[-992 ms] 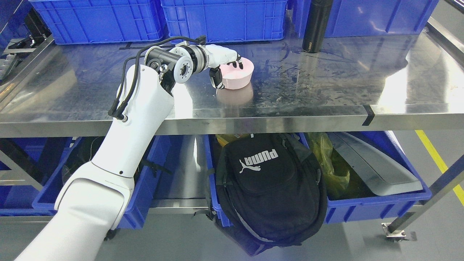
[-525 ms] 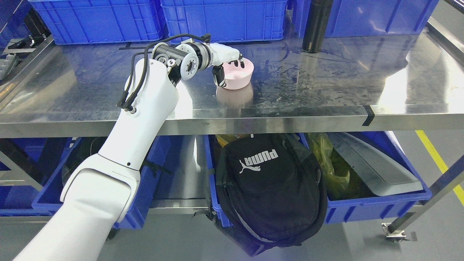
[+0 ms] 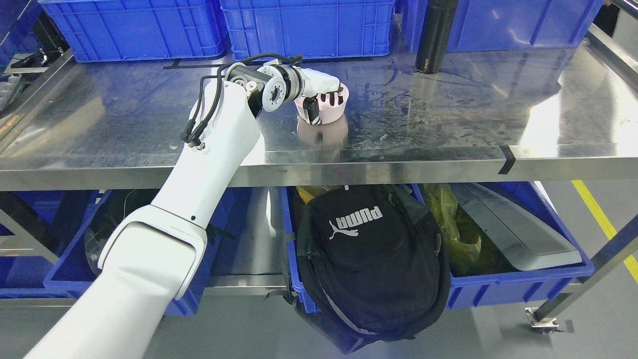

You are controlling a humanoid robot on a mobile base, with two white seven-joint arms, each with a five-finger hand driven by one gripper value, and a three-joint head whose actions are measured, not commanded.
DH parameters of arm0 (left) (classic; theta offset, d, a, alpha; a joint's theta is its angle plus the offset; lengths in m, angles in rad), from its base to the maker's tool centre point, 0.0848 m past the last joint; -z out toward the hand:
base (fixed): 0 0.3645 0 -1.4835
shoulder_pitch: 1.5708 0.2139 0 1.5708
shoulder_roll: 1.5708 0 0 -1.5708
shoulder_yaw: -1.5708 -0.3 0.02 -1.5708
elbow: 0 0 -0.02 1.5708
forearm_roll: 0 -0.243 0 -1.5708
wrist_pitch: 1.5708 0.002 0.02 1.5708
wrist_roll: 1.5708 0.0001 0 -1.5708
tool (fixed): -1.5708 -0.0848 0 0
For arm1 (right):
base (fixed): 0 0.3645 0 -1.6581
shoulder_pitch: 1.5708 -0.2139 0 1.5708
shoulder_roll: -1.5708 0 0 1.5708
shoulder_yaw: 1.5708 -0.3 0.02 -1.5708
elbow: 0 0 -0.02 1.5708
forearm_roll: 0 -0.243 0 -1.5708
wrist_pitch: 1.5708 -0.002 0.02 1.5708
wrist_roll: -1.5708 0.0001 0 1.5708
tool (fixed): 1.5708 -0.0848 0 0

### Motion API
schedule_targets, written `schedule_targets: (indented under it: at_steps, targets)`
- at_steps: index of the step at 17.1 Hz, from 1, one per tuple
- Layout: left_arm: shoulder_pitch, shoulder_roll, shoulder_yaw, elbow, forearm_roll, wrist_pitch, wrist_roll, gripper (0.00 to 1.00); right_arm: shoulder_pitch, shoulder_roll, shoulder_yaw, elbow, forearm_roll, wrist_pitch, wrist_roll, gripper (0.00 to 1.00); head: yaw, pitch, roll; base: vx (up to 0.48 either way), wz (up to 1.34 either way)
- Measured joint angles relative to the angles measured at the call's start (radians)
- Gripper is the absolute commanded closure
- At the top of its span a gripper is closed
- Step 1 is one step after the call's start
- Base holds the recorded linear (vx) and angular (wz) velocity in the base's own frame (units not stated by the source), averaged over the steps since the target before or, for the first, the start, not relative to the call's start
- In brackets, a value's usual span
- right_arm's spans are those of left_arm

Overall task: Stack pink IKEA bowl on shelf middle layer
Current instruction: 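Close the left hand fingers around the pink bowl's rim, then lift the pink bowl off the shelf with the left hand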

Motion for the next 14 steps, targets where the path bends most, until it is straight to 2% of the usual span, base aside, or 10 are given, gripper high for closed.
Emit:
schedule_targets:
  at_steps: [3,5,11,14]
  targets:
    - [-0.009,-0.011,0.014,0.039,0.0,-0.024,0.004,0.89,0.0,0.0,0.0,0.0,0.0,0.0,0.0,0.0,0.0,0.0,0.0,0.0,0.0]
    - [-0.01,-0.016,0.03,0.055,0.0,-0.048,0.004,0.99,0.0,0.0,0.0,0.0,0.0,0.0,0.0,0.0,0.0,0.0,0.0,0.0,0.0]
    - [0.001,-0.022,0.123,0.068,0.002,-0.19,-0.003,0.99,0.0,0.0,0.0,0.0,0.0,0.0,0.0,0.0,0.0,0.0,0.0,0.001,0.0]
    - [0.018,-0.013,0.198,0.037,0.006,-0.334,-0.014,0.99,0.0,0.0,0.0,0.0,0.0,0.0,0.0,0.0,0.0,0.0,0.0,0.006,-0.02]
